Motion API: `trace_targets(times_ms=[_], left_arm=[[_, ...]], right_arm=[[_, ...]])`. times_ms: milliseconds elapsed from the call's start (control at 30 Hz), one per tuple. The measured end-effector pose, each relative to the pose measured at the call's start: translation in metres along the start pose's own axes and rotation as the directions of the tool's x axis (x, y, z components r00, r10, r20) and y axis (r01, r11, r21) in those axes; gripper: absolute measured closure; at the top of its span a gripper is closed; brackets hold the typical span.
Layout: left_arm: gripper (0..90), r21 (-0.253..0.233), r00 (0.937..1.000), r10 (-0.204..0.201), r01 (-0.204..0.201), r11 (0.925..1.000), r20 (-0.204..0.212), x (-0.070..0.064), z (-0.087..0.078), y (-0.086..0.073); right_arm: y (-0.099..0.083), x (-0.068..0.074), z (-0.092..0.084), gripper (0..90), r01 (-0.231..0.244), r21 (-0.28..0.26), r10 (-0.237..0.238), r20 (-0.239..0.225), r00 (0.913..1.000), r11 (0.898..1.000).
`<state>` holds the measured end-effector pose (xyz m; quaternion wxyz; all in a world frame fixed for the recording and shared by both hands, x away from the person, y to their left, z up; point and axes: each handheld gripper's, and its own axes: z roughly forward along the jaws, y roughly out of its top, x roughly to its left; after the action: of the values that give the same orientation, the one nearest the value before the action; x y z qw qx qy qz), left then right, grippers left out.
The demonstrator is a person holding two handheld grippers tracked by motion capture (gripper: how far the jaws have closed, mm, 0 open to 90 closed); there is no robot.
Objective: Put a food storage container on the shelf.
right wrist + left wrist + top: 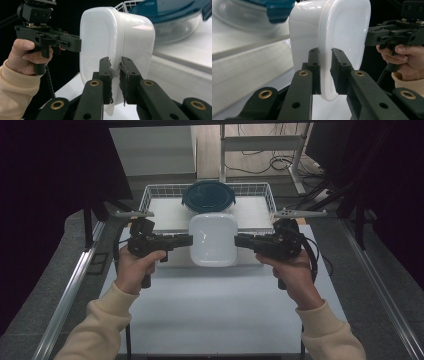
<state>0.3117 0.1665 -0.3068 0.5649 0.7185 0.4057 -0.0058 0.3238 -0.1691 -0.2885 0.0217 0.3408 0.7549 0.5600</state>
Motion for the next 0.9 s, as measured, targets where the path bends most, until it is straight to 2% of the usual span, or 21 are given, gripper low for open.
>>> trace_targets(times_ms=[167,300,633,900], left_arm=[[78.8,-0.006,0.9999,-0.008,0.008,0.9999,0.011,0.002,-0.003,0.015],[78.7,-0.013,0.9999,0.012,-0.011,0.9998,0.007,-0.002,-0.009,0.031],[78.7,-0.047,0.9998,0.004,-0.003,0.9989,0.017,0.001,-0.018,0.050],[78.7,-0.054,0.9999,-0.007,0.007,0.9985,0.014,0.006,-0.021,0.069]], right_arm=[[0.012,0.000,-0.001,79.7,0.001,-0.009,-0.001,-0.006,1.0000,1.000],[0.026,0.002,-0.003,79.9,0.004,-0.016,-0.004,-0.012,0.9999,1.000],[0.056,0.009,-0.002,79.8,0.027,-0.013,-0.027,-0.017,0.9995,1.000],[0.077,0.003,0.004,79.9,0.029,0.000,-0.029,-0.014,0.9995,1.000]])
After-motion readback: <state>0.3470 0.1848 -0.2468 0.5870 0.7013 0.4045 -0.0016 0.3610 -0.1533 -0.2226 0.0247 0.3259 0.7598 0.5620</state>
